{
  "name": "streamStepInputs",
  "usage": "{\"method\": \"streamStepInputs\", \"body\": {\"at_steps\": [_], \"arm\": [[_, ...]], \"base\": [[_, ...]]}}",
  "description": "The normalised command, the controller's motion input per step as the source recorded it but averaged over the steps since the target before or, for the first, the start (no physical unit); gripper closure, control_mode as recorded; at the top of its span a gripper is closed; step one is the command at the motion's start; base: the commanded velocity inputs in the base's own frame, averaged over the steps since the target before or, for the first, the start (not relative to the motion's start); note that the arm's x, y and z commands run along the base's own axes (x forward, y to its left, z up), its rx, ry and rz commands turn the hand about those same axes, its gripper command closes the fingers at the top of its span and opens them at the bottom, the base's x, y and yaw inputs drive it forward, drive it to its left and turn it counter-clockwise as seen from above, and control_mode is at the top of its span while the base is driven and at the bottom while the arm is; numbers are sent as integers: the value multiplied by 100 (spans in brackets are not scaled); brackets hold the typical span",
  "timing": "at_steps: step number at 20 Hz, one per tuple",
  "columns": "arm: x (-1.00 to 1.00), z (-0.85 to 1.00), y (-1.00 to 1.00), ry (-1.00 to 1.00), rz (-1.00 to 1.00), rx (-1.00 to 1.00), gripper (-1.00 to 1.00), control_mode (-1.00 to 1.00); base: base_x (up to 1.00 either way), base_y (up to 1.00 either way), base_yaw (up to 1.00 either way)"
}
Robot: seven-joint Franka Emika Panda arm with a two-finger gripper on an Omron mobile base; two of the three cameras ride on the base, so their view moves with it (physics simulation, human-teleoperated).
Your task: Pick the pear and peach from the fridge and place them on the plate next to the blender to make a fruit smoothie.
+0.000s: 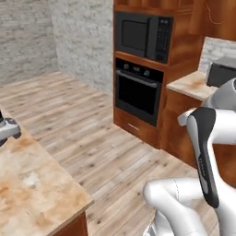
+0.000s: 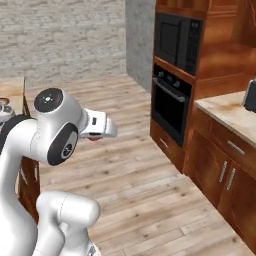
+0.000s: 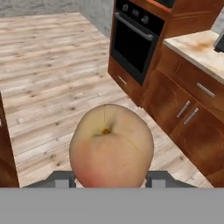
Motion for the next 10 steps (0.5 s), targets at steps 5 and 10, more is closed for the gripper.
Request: {"method": "streamStepInputs", "body": {"at_steps": [5,10], "arm": [[0,0,0,0,0,0,100,100],[0,0,0,0,0,0,100,100]], "base": [[100,-46,55],[100,-19,61]]}}
